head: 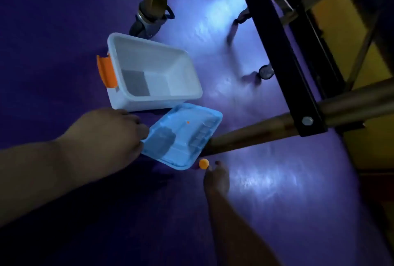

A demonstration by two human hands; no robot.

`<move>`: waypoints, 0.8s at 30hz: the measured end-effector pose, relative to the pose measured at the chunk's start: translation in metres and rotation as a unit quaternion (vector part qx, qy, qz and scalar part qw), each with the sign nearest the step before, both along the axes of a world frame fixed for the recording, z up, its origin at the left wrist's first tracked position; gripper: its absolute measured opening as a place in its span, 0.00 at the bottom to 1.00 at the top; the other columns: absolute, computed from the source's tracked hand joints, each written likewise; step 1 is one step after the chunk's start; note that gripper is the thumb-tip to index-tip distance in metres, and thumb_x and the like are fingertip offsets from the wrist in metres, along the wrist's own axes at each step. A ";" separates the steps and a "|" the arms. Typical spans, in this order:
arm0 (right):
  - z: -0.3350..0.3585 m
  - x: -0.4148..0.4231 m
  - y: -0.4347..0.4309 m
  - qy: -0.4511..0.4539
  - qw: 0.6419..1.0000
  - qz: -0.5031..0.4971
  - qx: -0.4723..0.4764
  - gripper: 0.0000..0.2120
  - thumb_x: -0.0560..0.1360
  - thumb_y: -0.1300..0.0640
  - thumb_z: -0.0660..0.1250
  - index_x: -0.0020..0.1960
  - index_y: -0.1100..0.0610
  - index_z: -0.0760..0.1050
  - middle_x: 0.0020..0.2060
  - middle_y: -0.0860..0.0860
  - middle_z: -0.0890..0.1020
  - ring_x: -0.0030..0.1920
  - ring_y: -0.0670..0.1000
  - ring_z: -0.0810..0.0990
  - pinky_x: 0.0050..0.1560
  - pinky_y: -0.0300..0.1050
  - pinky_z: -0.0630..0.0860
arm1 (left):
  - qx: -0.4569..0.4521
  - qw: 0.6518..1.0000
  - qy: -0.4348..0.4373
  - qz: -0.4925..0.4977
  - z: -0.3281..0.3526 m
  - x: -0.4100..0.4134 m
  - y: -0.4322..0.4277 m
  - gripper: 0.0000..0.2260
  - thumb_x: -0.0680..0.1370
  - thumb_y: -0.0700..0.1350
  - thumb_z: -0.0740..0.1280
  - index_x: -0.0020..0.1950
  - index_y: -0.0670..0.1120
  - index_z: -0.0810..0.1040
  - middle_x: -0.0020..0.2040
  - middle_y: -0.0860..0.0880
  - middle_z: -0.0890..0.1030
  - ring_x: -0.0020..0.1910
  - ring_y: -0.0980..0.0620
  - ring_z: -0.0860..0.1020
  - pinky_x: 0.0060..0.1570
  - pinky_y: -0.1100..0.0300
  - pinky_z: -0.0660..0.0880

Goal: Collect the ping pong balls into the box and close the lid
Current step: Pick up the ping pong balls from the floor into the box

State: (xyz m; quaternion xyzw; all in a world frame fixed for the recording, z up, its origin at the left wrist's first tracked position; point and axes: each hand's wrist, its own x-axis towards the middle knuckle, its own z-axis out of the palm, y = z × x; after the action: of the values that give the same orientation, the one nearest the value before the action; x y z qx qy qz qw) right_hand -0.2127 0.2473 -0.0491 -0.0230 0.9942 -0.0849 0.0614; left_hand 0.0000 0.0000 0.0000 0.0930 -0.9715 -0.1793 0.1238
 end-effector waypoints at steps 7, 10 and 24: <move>-0.046 -0.019 0.001 -0.074 0.995 0.050 0.035 0.13 0.76 0.59 0.61 0.60 0.57 0.70 0.57 0.62 0.71 0.53 0.63 0.75 0.51 0.47 0.70 | -0.030 0.999 0.024 0.012 -0.011 0.005 -0.002 0.16 0.70 0.52 0.53 0.32 0.51 0.78 0.28 0.53 0.76 0.27 0.51 0.77 0.22 0.59 0.71; -0.058 -0.019 0.006 -0.073 0.997 0.033 0.012 0.17 0.74 0.62 0.62 0.63 0.58 0.69 0.58 0.63 0.70 0.55 0.64 0.74 0.55 0.50 0.70 | -0.034 0.999 0.019 0.010 -0.016 0.004 -0.002 0.16 0.71 0.52 0.52 0.33 0.52 0.78 0.28 0.54 0.76 0.28 0.53 0.77 0.22 0.60 0.72; 0.044 0.080 -0.117 0.257 0.840 0.175 -0.444 0.19 0.70 0.53 0.70 0.58 0.61 0.75 0.49 0.50 0.76 0.47 0.35 0.74 0.47 0.20 0.66 | -0.026 1.000 -0.001 -0.009 -0.021 0.004 -0.005 0.14 0.69 0.50 0.54 0.31 0.50 0.78 0.27 0.52 0.76 0.26 0.50 0.76 0.21 0.58 0.74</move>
State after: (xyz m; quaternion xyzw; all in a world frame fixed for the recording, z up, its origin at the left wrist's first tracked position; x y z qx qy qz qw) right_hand -0.1328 0.1301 -0.0049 -0.2429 0.8094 -0.4962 -0.1991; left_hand 0.0044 -0.0050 -0.0210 0.0815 -0.9767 -0.1552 0.1238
